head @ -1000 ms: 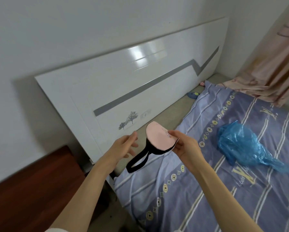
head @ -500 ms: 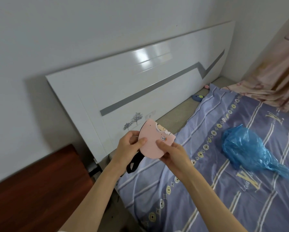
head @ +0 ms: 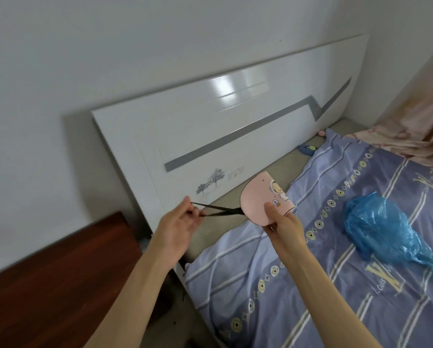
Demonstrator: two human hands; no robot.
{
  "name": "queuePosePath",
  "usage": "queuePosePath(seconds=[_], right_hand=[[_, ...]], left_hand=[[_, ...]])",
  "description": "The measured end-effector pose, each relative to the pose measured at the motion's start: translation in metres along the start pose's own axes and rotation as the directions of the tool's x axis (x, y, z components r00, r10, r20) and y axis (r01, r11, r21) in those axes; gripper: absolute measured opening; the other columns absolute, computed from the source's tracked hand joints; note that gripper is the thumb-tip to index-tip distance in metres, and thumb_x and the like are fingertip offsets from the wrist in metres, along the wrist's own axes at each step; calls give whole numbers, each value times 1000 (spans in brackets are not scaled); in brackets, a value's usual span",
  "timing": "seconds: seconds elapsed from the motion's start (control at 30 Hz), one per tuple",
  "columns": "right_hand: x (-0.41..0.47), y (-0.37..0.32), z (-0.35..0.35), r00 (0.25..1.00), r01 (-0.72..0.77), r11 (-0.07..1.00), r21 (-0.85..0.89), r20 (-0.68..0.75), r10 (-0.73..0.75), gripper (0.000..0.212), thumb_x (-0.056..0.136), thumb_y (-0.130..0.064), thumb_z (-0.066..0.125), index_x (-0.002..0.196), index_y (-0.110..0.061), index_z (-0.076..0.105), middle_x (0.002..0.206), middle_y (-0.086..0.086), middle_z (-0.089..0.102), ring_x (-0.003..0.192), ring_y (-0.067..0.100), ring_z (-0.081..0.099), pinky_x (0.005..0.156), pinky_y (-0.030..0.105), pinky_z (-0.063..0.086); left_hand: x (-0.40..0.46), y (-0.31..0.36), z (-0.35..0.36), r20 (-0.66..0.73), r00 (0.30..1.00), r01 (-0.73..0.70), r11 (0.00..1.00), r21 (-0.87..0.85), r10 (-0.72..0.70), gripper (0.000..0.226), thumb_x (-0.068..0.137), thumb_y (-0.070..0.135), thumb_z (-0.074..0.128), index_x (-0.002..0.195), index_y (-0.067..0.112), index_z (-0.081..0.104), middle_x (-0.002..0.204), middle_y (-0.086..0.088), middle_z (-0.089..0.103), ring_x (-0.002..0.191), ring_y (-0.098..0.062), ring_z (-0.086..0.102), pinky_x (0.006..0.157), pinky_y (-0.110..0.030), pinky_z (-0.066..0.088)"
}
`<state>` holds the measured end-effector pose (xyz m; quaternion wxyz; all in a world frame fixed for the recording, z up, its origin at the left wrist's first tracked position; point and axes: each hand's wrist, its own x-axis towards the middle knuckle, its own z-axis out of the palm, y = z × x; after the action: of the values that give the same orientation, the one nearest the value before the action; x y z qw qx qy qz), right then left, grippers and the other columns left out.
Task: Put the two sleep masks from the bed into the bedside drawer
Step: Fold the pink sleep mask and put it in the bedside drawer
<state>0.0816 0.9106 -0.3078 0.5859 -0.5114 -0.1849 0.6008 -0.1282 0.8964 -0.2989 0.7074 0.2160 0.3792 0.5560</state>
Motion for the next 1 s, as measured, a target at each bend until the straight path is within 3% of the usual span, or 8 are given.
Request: queuePosePath(seconds=[0.1, 0.17, 0.33, 0.57, 0.63, 0.7, 0.87, 1.0], right_hand=[[-5, 11, 6, 994, 20, 998, -63, 106, -14, 12, 85, -9, 59, 94, -13, 66, 95, -4, 72, 86, 11, 67, 65, 18, 56], [-11, 20, 14, 982, 81, 985, -153, 180, -53, 11, 83, -10, 62, 85, -17, 69, 84, -7, 76, 82, 9, 69, 68, 19, 57], [-27, 41, 34, 941, 159, 907, -391, 338, -19, 12, 79, -15, 67, 91, -16, 70, 87, 3, 75, 86, 17, 68, 78, 25, 56], [-40, 69, 55, 878, 213, 884, -415, 478, 13, 15, 78, -15, 67, 88, -24, 72, 87, -10, 76, 85, 7, 69, 69, 14, 52], [-43, 77, 59, 866, 175, 919, -352, 499, 26, 19, 74, -21, 69, 93, -22, 72, 92, -8, 76, 91, 10, 68, 72, 16, 53], [-47, 87, 63, 846, 92, 954, -285, 528, 77, 32, 68, -27, 71, 99, -18, 69, 96, -5, 75, 94, 13, 68, 73, 19, 54], [-69, 114, 75, 707, 172, 789, -590, 632, 319, 21, 79, -12, 66, 100, -15, 68, 79, -16, 75, 79, 2, 69, 66, 15, 54], [-88, 126, 73, 587, 201, 728, -655, 676, 446, 20, 79, -6, 65, 89, -23, 69, 84, -14, 73, 75, -2, 67, 66, 13, 53]], left_hand=[[-5, 10, -18, -46, 999, -7, 972, -236, -4, 25, 86, 26, 51, 78, 14, 71, 64, 4, 67, 65, -10, 65, 85, -30, 45], [-8, 15, -25, -58, 998, -37, 977, -210, 25, 24, 91, 16, 44, 94, 11, 68, 74, 4, 72, 70, -8, 67, 83, -27, 49], [-18, 33, -34, -99, 980, -130, 935, 330, 172, 34, 87, -8, 43, 98, 13, 67, 83, 4, 76, 50, -7, 58, 54, -16, 52], [-44, 42, -66, -22, 988, -82, 647, 758, 151, 18, 81, 18, 66, 91, 32, 71, 71, 7, 74, 65, -10, 61, 66, -22, 52], [-59, 37, -80, -73, 987, -35, 642, 766, 141, 5, 78, 34, 68, 77, 34, 73, 60, 12, 68, 58, -2, 56, 60, -13, 46], [-77, 33, -96, -97, 986, -6, 620, 784, 133, 21, 78, 44, 63, 61, 35, 69, 44, 18, 57, 43, 5, 47, 47, -4, 34], [-118, 32, -123, -224, 947, -39, 772, 634, 231, 22, 77, 26, 66, 99, 26, 70, 86, 17, 75, 86, -1, 67, 76, -12, 51], [-154, 26, -130, -280, 922, -36, 779, 626, 268, 25, 78, 13, 67, 101, 23, 69, 84, 21, 74, 88, 2, 67, 72, -7, 49]])
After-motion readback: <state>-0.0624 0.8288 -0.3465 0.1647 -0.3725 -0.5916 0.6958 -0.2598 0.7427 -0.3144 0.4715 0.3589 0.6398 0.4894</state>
